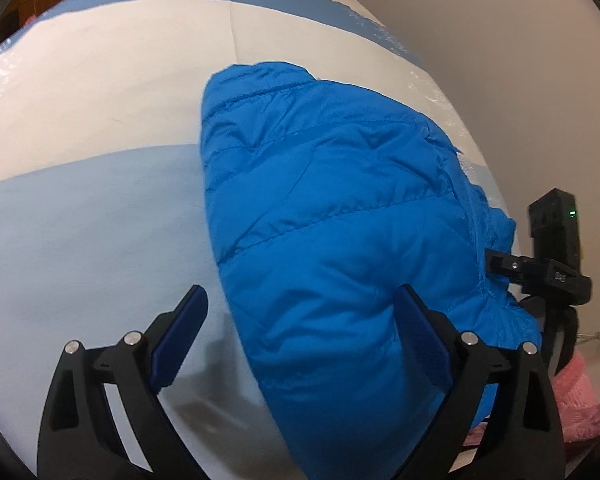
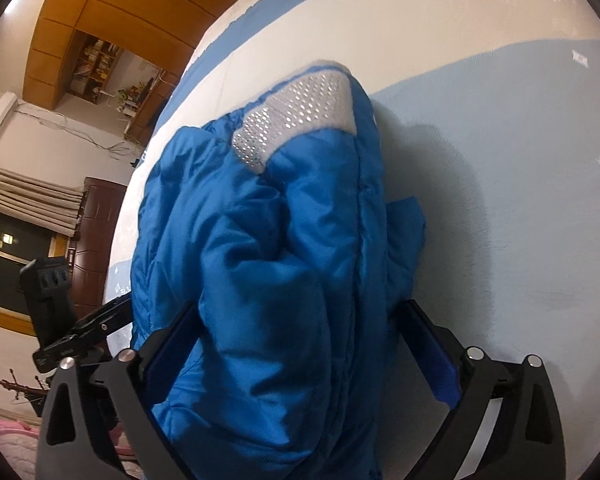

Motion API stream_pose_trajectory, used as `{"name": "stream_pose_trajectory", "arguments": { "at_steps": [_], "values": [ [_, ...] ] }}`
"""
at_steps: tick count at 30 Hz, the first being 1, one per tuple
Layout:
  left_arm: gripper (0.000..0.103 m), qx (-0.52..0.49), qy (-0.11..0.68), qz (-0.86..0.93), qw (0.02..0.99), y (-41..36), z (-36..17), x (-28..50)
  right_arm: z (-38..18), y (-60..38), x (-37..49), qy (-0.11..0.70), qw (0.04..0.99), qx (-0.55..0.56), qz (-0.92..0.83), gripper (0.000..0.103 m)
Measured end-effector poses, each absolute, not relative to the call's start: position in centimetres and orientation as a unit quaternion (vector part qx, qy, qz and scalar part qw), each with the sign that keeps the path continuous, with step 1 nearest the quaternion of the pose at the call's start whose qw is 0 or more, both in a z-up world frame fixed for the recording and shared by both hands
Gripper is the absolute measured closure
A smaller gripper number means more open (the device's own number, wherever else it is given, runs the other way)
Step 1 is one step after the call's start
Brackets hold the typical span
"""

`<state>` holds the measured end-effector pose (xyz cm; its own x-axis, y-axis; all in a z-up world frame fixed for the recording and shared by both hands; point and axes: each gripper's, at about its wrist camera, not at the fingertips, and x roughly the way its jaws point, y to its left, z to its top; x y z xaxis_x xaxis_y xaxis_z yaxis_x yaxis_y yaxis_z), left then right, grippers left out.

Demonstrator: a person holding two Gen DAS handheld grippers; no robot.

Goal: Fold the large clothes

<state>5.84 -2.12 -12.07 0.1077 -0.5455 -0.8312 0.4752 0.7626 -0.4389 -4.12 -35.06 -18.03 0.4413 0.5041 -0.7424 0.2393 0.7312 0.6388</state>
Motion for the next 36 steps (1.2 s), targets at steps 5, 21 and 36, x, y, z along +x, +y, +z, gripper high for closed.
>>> {"name": "stream_pose_trajectory", "arguments": {
  "at_steps": [5,21,36],
  "values": [
    [0.002,-0.069,0.585,-0.376,0.715,-2.5,-13.8,6.8,-19.5,-35.7,-3.9,0.516,0.755,0.389,0.107,0.003],
    [0.028,-0.099,0.563,-0.427,0.701,-2.4,-13.5,6.9,-20.0,-36.2,-3.9,0.473,0.744,0.44,0.17,0.043],
    [0.033,-0.113,0.491,-0.444,0.741,2.1,-5.7,9.2,-11.3,-33.8,-0.4,0.422,0.783,0.406,0.209,0.052]
  ]
}}
